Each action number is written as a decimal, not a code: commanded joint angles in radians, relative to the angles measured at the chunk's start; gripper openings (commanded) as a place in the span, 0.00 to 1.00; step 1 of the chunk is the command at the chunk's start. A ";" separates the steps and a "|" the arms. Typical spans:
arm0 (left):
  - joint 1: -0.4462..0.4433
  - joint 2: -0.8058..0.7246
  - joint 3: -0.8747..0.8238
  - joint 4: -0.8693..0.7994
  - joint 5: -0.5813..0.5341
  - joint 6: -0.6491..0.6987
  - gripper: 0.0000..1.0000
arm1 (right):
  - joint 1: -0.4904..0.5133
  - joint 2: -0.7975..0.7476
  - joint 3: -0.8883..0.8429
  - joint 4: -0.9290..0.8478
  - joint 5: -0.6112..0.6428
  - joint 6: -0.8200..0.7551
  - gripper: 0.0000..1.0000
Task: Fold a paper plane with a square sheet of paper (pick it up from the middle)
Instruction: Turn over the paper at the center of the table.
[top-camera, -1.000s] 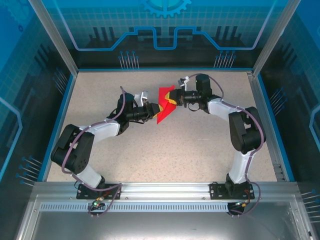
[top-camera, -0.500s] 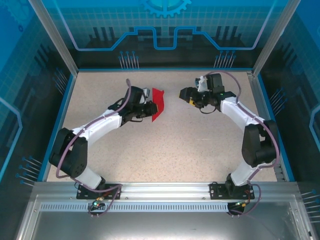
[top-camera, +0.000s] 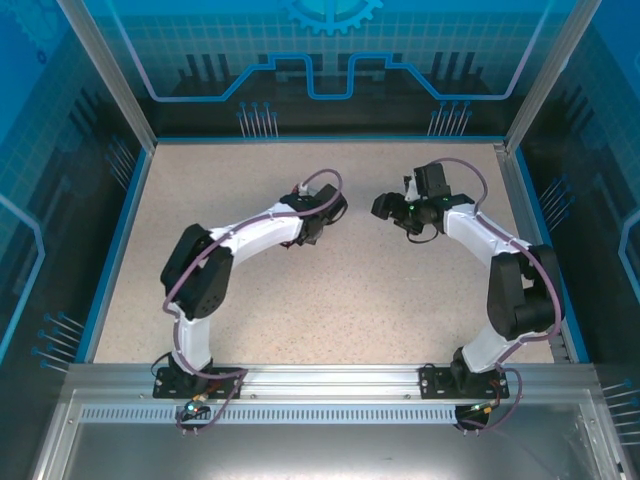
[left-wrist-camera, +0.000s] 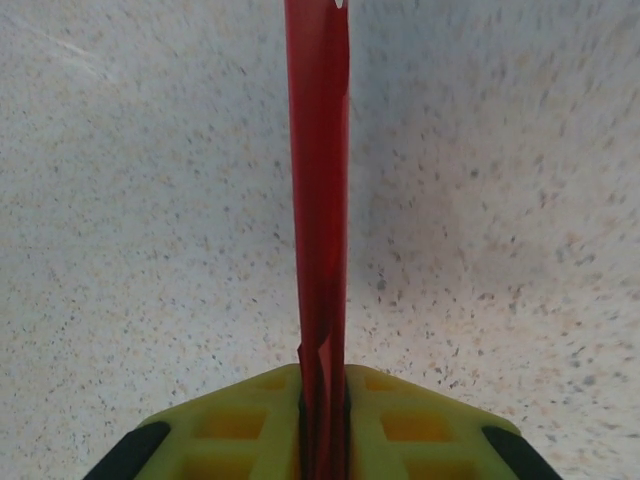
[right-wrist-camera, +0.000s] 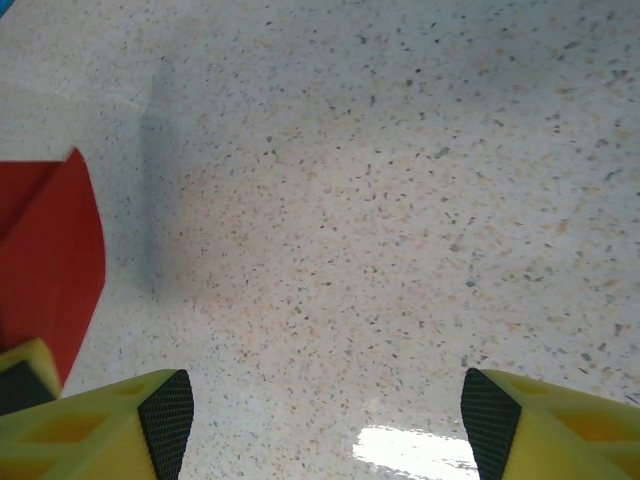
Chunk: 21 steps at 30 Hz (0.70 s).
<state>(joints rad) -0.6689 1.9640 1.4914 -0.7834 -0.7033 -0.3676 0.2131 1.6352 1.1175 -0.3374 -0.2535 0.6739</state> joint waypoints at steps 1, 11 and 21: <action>-0.023 0.057 0.063 -0.056 0.003 -0.041 0.19 | -0.020 -0.025 -0.018 -0.012 0.023 0.025 0.74; -0.010 0.063 0.067 0.064 0.356 -0.108 0.47 | -0.015 -0.001 -0.012 -0.014 0.034 0.033 0.74; 0.237 -0.316 -0.307 0.403 0.772 -0.229 0.75 | 0.193 0.098 0.116 -0.045 0.128 -0.011 0.68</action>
<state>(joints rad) -0.4854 1.7226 1.2518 -0.5018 -0.0822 -0.5369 0.3359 1.6974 1.1793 -0.3592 -0.1604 0.6827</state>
